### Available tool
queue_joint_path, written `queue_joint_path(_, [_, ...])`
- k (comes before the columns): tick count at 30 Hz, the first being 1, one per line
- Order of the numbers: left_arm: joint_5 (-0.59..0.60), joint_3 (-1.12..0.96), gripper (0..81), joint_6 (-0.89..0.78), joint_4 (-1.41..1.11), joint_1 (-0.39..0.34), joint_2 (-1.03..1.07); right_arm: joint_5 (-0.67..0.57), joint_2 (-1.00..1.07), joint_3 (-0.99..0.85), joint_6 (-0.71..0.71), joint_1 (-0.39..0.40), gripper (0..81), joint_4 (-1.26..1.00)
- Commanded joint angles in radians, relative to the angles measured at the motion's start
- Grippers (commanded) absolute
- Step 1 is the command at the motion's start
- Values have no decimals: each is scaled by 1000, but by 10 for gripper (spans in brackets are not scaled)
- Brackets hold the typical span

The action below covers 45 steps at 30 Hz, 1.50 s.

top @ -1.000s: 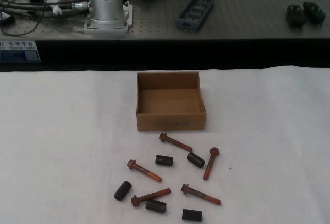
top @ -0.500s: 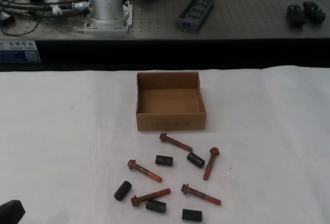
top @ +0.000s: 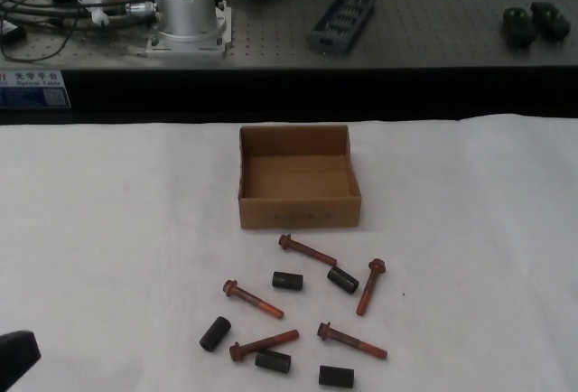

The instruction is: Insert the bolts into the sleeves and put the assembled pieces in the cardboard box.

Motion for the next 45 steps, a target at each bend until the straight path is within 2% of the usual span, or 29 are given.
queue_joint_path(1, [12,-135,6,106,36,-4,182,-27,100,-89,-77,92,32,45])
queue_joint_path(5, [4,-211,6,114,42,-4,288,29,256,-173,-89,280,32,98])
queue_joint_path(7, [4,-235,6,114,42,-4,326,56,321,-197,-157,372,32,91])
queue_joint_path(12, [4,-251,6,114,44,-4,357,239,487,-259,-216,601,32,89])
queue_joint_path(16, [4,-251,6,114,50,-4,357,265,624,-326,-214,714,32,92])
queue_joint_path(20, [16,-251,6,130,53,-4,357,370,753,-435,-187,740,32,162])
queue_joint_path(23, [31,-251,6,152,66,-4,357,384,863,-530,-205,740,1,242])
queue_joint_path(25, [31,-251,6,165,79,-4,357,423,929,-586,-238,740,81,269])
queue_joint_path(28, [31,-251,6,182,87,-4,357,457,1006,-642,-263,740,272,285])
queue_joint_path(30, [31,-251,6,200,87,-4,357,498,1051,-669,-262,740,360,296])
queue_joint_path(31, [31,-251,6,207,87,-4,357,508,1075,-680,-262,740,374,304])
queue_joint_path(35, [27,-251,6,211,87,-4,357,529,1169,-717,-262,740,342,352])
queue_joint_path(45, [27,-251,6,219,87,-4,357,577,1315,-743,-307,740,340,428])
